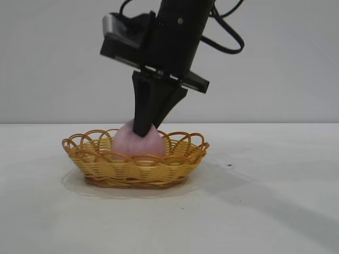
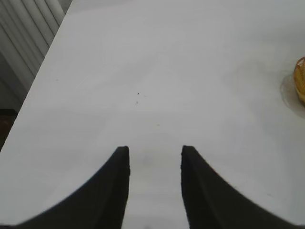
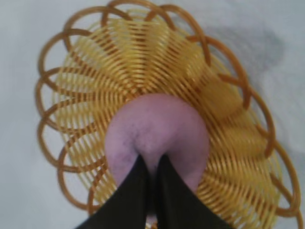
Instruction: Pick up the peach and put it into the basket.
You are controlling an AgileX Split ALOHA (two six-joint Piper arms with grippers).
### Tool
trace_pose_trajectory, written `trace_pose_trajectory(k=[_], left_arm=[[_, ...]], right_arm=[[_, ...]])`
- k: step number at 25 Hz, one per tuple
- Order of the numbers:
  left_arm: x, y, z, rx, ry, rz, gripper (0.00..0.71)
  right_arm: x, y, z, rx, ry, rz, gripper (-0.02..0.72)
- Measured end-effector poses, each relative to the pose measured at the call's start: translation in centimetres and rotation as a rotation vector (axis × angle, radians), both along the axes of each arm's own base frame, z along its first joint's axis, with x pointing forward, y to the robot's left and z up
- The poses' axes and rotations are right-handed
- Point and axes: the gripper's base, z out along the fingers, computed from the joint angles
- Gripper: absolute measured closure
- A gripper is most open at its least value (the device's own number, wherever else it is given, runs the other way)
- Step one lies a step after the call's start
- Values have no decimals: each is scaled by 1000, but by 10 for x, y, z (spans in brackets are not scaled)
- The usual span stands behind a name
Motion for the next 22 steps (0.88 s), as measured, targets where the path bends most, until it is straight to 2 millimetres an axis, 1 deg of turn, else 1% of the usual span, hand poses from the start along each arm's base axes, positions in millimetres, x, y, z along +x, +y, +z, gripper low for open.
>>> trace_pose_trajectory(k=[1, 2, 5, 6, 7, 9, 12, 14, 15, 17, 18, 20, 22], left_arm=[[0, 0, 0, 0, 0, 0, 509], [0, 0, 0, 0, 0, 0, 509], [0, 0, 0, 0, 0, 0, 509], [0, 0, 0, 0, 0, 0, 509], [0, 0, 0, 0, 0, 0, 509], [0, 0, 0, 0, 0, 0, 509], [0, 0, 0, 0, 0, 0, 509], [0, 0, 0, 0, 0, 0, 509], [0, 0, 0, 0, 0, 0, 509], [0, 0, 0, 0, 0, 0, 509], [0, 0, 0, 0, 0, 0, 509], [0, 0, 0, 0, 0, 0, 509], [0, 0, 0, 0, 0, 0, 509]], right_arm=[[0, 0, 5, 7, -6, -7, 378], [-1, -1, 13, 18, -19, -13, 348], [0, -7, 44, 73, -84, -63, 355], [4, -13, 54, 89, -115, -95, 313], [9, -21, 63, 95, -136, -143, 329], [25, -46, 70, 55, -182, -248, 329], [56, -99, 63, -76, -228, -448, 329], [76, -139, 56, -166, -255, -559, 329], [83, -157, 53, -190, -258, -616, 329], [95, -185, 45, -214, -259, -699, 329], [100, -197, 41, -218, -254, -735, 329], [106, -213, 32, -226, -242, -780, 329], [109, -223, 26, -235, -228, -809, 329]])
